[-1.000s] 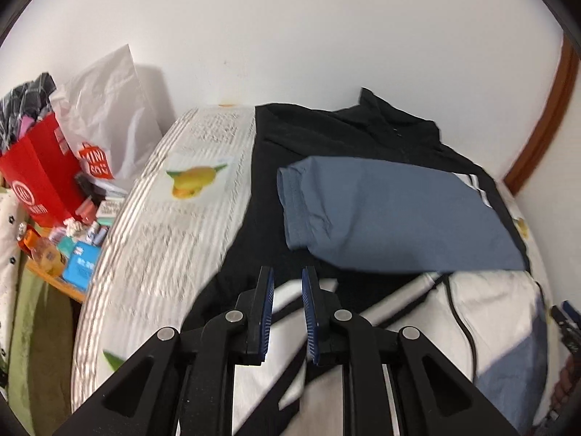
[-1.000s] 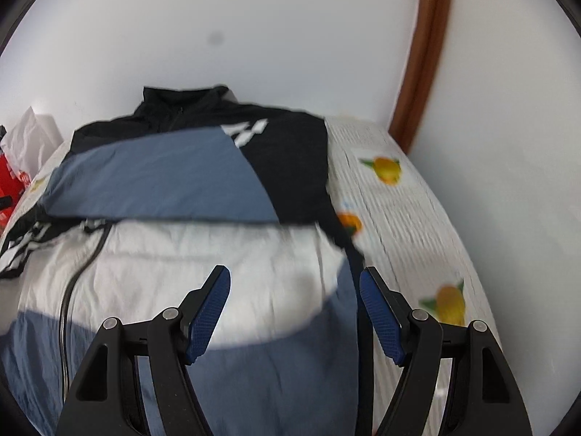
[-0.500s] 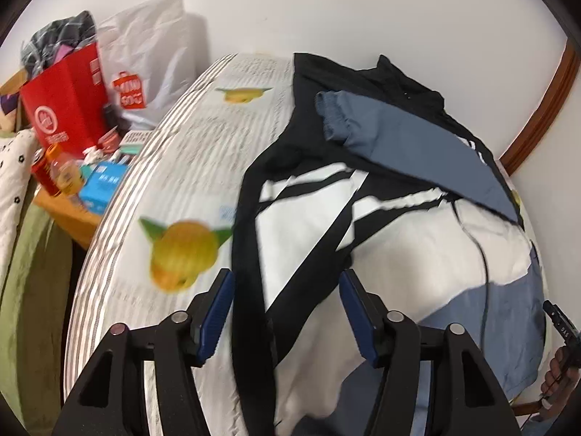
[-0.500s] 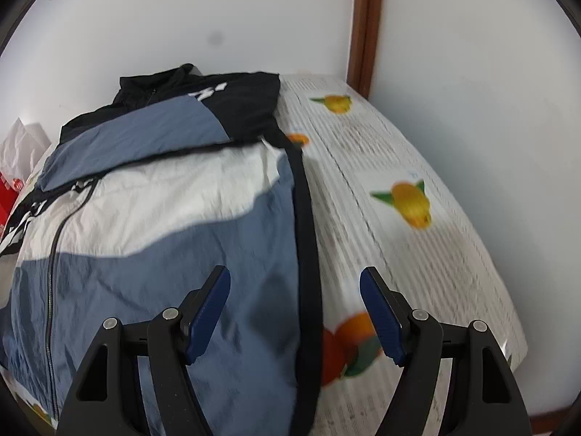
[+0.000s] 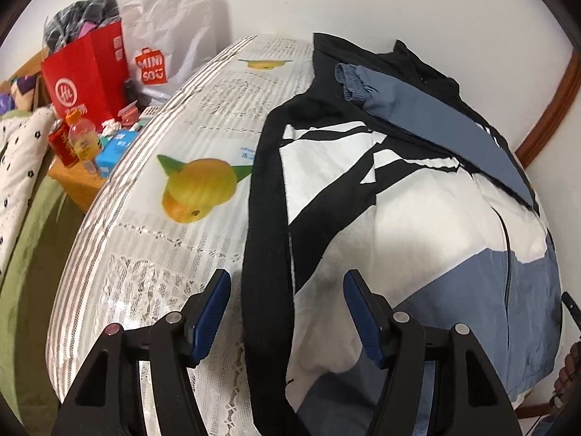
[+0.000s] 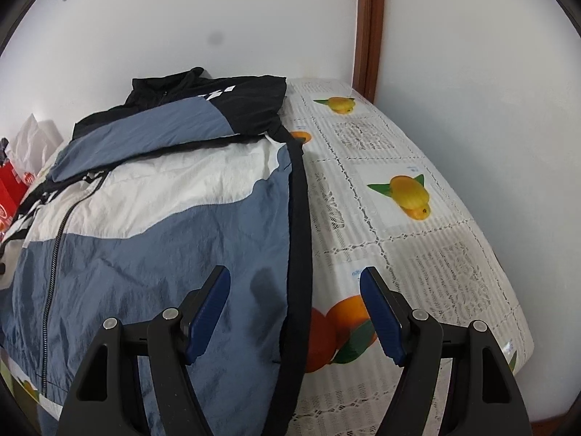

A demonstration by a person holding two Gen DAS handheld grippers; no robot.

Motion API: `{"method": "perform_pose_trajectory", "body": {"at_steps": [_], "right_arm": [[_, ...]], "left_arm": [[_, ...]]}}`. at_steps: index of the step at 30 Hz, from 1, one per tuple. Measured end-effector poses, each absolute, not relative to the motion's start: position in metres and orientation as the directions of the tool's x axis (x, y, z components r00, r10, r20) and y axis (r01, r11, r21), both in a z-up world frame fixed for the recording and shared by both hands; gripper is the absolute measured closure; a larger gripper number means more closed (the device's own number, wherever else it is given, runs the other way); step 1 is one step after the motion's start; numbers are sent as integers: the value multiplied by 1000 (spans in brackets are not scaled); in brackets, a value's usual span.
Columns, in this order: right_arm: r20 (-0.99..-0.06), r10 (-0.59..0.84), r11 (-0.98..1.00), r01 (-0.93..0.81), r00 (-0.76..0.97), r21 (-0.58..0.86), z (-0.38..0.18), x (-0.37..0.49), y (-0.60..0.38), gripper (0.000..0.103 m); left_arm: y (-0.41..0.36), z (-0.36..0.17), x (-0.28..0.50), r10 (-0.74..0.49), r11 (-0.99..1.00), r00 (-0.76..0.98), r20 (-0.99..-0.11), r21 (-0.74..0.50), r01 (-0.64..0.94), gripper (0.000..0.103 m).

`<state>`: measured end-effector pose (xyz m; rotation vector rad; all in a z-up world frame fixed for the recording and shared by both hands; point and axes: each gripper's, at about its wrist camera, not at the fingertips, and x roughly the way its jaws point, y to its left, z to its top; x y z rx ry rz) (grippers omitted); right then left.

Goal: Fold large clothes

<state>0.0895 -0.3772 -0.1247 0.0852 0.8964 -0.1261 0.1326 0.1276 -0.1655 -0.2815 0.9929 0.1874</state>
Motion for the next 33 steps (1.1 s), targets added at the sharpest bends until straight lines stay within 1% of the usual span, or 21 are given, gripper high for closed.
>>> {"method": "perform_pose_trajectory", "body": {"at_steps": [4, 7, 10, 12, 15, 17, 20, 23, 26, 30, 33], "right_arm": [[-788, -54, 986, 157, 614, 55, -115, 93, -382, 30], [-789, -79, 982, 184, 610, 45, -108, 89, -379, 30], [-781, -123, 974, 223, 612, 21, -103, 79, -374, 31], [-778, -141, 967, 254, 612, 25, -100, 72, -373, 31], [-769, -150, 955, 291, 621, 48, -92, 60, -369, 31], [-766, -157, 957, 288, 624, 38, -90, 56, -362, 31], [-777, -166, 963, 271, 607, 6, -91, 62, -355, 31], [-788, -143, 969, 247, 598, 12, -91, 71, -352, 31], [-768, -158, 969, 248, 620, 1, -90, 71, -353, 31], [-759, -142, 971, 237, 635, 17, -94, 66, -359, 31], [-767, -133, 968, 248, 628, 36, -103, 64, -368, 31]], "left_arm": [[134, -167, 128, 33, 940, 537, -843, -156, -303, 41], [136, -165, 126, 13, 943, 556, -831, -175, -284, 41], [138, -163, 129, 6, 952, 556, -831, -166, -258, 41], [139, -163, 132, -15, 956, 551, -835, -174, -238, 41], [139, -162, 135, -14, 969, 551, -834, -148, -199, 41], [142, -162, 137, -16, 970, 542, -840, -143, -194, 41], [148, -162, 136, -37, 964, 528, -848, -171, -206, 41], [148, -159, 127, -46, 966, 553, -832, -177, -186, 41], [149, -162, 119, -96, 964, 564, -820, -217, -152, 41], [147, -168, 113, -130, 953, 573, -810, -262, -155, 41], [139, -169, 110, -129, 955, 576, -807, -258, -147, 41]]}}
